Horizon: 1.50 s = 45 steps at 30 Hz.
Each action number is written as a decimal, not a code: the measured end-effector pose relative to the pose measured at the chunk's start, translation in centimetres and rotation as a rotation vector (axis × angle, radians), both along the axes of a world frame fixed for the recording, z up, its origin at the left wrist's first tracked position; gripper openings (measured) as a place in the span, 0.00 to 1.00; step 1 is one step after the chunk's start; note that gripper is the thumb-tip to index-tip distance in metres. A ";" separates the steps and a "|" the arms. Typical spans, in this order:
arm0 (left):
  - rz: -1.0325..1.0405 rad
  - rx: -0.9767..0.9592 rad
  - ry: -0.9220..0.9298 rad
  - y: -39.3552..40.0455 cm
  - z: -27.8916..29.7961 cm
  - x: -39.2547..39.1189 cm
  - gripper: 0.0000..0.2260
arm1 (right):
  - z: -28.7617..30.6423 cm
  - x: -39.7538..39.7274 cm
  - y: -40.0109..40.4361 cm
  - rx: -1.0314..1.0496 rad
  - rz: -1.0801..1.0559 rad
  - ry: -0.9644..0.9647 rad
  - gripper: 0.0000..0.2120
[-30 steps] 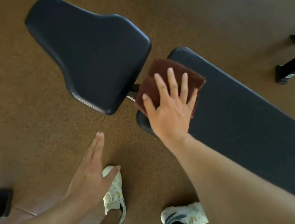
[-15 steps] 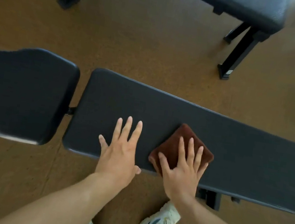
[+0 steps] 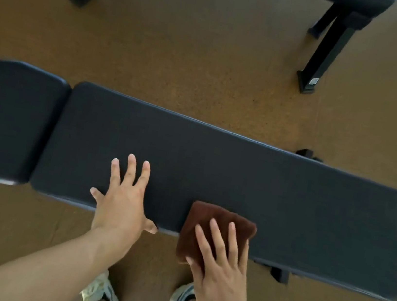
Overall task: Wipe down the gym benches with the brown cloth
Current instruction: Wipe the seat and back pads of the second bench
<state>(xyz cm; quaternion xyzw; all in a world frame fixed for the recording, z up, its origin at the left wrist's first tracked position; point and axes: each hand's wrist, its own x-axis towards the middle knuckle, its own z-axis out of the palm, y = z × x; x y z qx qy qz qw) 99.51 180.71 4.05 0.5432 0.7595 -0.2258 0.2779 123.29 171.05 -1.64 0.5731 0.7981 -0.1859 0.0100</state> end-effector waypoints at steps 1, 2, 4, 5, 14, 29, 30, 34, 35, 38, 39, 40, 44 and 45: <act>0.001 -0.003 0.013 0.1 0.0 0.2 0.65 | -0.2 0.1 1.2 -0.019 0.024 -0.005 0.34; -0.002 -0.007 0.024 0.1 0.0 0.3 0.65 | -0.2 -0.1 3.1 -0.032 0.033 -0.009 0.34; 0.007 -0.003 0.030 0.1 -0.2 0.4 0.65 | -0.3 -1.5 7.8 -0.026 -0.002 -0.003 0.35; 0.019 0.002 0.026 0.1 -0.2 0.4 0.65 | -0.3 -2.4 10.6 -0.010 -0.041 0.008 0.35; -0.008 0.032 0.027 -0.2 -0.2 0.5 0.64 | -0.4 -1.7 12.7 0.023 -0.158 -0.032 0.30; 0.029 0.189 -0.040 -1.1 -0.6 -0.1 0.64 | 0.7 -12.9 17.5 -0.088 -0.232 -0.004 0.38; 0.057 0.247 -0.072 -1.9 -0.8 -0.4 0.63 | 0.5 -13.9 17.5 -0.061 -0.127 0.018 0.36; 0.211 0.466 -0.236 -10.4 -2.8 0.1 0.55 | -0.1 -12.1 15.0 0.039 0.513 0.126 0.29; 0.246 0.464 -0.233 -13.3 -3.2 1.0 0.54 | -0.3 -10.6 14.2 0.055 0.625 0.139 0.28; 0.187 0.485 -0.276 -18.8 -3.9 4.5 0.46 | -0.5 -5.3 11.6 0.045 0.743 0.155 0.26; 0.160 0.492 -0.295 -19.0 -4.0 5.8 0.46 | -0.5 -3.3 10.6 0.035 0.731 0.147 0.25; 0.138 0.489 -0.307 -18.5 -3.8 7.2 0.48 | -0.4 -1.1 9.6 0.021 0.694 0.138 0.25; -0.037 0.523 -0.385 -11.4 -1.9 11.7 0.52 | 0.6 8.3 6.1 -0.062 0.186 0.042 0.28; -0.085 0.533 -0.399 -9.0 -1.3 12.7 0.50 | 1.0 9.8 5.8 -0.099 0.022 0.015 0.28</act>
